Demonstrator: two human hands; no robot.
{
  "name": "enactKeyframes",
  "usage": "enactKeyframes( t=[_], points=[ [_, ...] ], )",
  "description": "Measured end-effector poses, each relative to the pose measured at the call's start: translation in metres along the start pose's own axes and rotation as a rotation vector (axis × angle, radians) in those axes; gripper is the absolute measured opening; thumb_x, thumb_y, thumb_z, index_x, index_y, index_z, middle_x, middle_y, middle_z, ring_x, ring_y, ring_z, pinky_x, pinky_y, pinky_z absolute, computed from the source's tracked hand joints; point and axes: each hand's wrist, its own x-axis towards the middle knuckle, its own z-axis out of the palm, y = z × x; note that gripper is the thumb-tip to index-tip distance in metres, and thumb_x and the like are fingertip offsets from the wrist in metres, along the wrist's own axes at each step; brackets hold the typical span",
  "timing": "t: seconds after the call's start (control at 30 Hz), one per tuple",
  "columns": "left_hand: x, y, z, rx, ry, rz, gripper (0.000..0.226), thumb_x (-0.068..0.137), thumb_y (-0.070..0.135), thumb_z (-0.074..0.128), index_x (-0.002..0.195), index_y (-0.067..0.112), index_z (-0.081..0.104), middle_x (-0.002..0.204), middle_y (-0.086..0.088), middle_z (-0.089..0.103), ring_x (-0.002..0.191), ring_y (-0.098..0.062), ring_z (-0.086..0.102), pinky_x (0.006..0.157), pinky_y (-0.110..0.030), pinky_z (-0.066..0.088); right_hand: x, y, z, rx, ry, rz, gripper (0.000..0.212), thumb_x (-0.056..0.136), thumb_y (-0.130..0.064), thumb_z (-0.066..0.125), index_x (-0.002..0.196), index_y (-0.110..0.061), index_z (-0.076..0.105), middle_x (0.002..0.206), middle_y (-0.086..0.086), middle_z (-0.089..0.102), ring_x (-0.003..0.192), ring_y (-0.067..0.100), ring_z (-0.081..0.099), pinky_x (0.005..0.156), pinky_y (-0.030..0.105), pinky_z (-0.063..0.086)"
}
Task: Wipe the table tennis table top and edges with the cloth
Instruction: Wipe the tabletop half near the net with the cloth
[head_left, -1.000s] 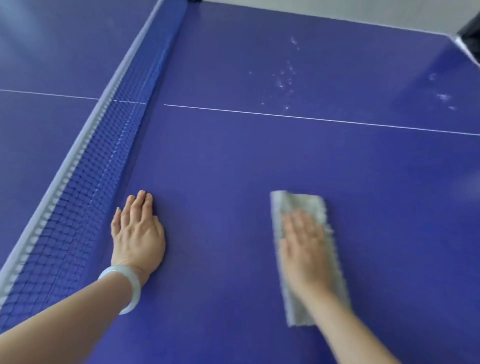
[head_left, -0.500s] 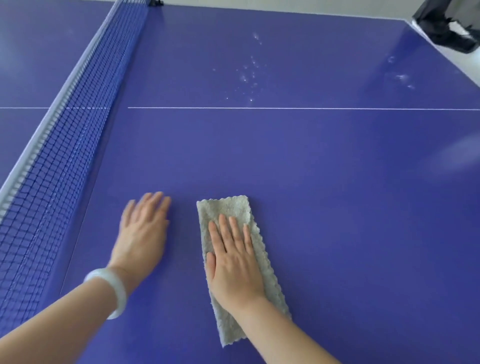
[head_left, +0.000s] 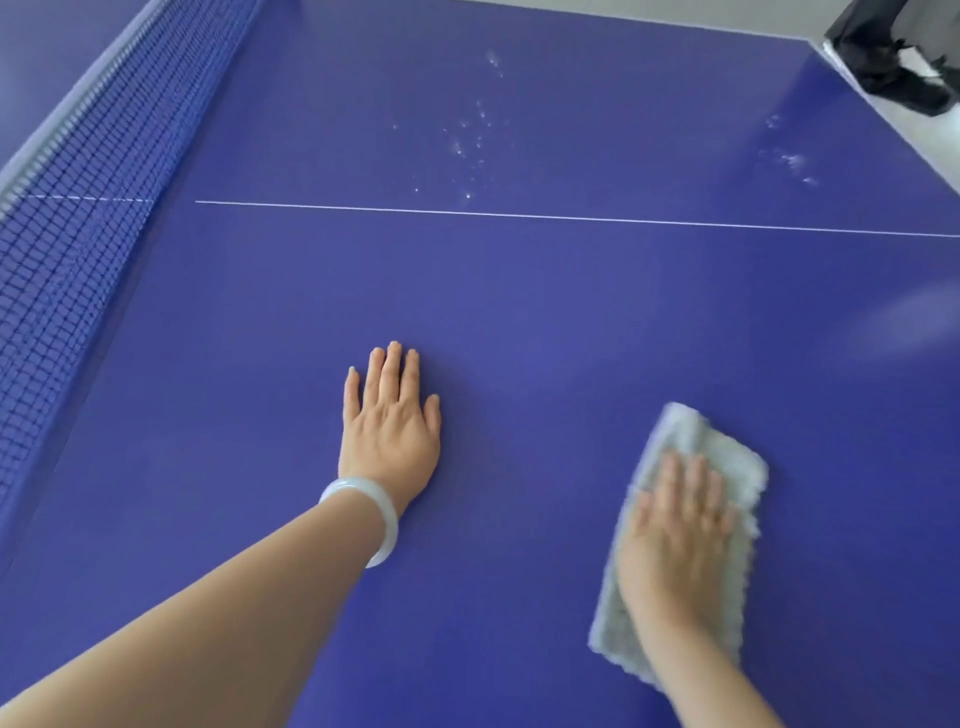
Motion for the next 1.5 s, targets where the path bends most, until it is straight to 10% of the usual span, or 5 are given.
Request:
enactKeyframes(
  t=[0.27, 0.5, 0.83, 1.23, 1.5],
  points=[
    [0.001, 0.0, -0.006, -0.028, 0.027, -0.015, 0.057, 0.104, 0.036, 0.029, 0.157, 0.017, 0.021, 0.165, 0.0, 0.013, 0.153, -0.017, 0.004, 0.124, -0.038, -0.005, 0.098, -0.138, 0.021, 0.018, -0.196, -0.96, 0.055, 0.105, -0.029, 0.024, 0.159, -0.021, 0.021, 0.167, 0.001, 0.015, 0.155, 0.021, 0.007, 0.125, 0.042, 0.0],
    [0.0, 0.0, -0.006, -0.039, 0.027, -0.035, 0.059, 0.102, 0.039, 0.027, 0.157, 0.019, 0.019, 0.166, 0.002, 0.01, 0.153, -0.015, -0.001, 0.124, -0.038, -0.005, 0.227, -0.048, 0.01, -0.024, -0.086, -0.08, 0.057, 0.105, -0.033, 0.018, 0.159, -0.014, 0.017, 0.167, 0.01, 0.012, 0.153, 0.029, 0.009, 0.123, 0.052, 0.005],
    [0.0, 0.001, -0.007, -0.027, 0.026, -0.042, 0.06, 0.1, 0.042, 0.024, 0.157, 0.02, 0.022, 0.165, 0.003, 0.015, 0.153, -0.013, 0.003, 0.124, -0.038, -0.001, 0.171, -0.273, 0.033, 0.055, -0.23, -1.129, 0.052, 0.107, -0.029, 0.03, 0.158, -0.028, 0.023, 0.167, -0.001, 0.014, 0.155, 0.02, 0.007, 0.125, 0.042, -0.004],
    [0.0, 0.003, -0.006, -0.038, 0.034, -0.036, 0.059, 0.101, 0.04, 0.026, 0.156, 0.019, 0.023, 0.165, 0.003, 0.013, 0.153, -0.014, 0.002, 0.124, -0.036, -0.005, 0.245, -0.092, 0.017, 0.113, -0.036, -0.089, 0.056, 0.106, -0.031, 0.027, 0.159, -0.013, 0.021, 0.166, 0.014, 0.015, 0.153, 0.031, 0.009, 0.123, 0.053, 0.002],
    [-0.002, 0.003, -0.009, -0.07, 0.029, -0.02, 0.051, 0.104, 0.026, 0.026, 0.155, 0.016, 0.028, 0.164, -0.002, 0.019, 0.152, -0.016, 0.009, 0.124, -0.035, -0.002, 0.029, -0.138, 0.023, 0.197, -0.131, -0.817, 0.057, 0.102, -0.033, 0.024, 0.154, -0.013, 0.038, 0.161, 0.009, 0.032, 0.152, 0.027, 0.023, 0.124, 0.05, 0.016]
  ],
)
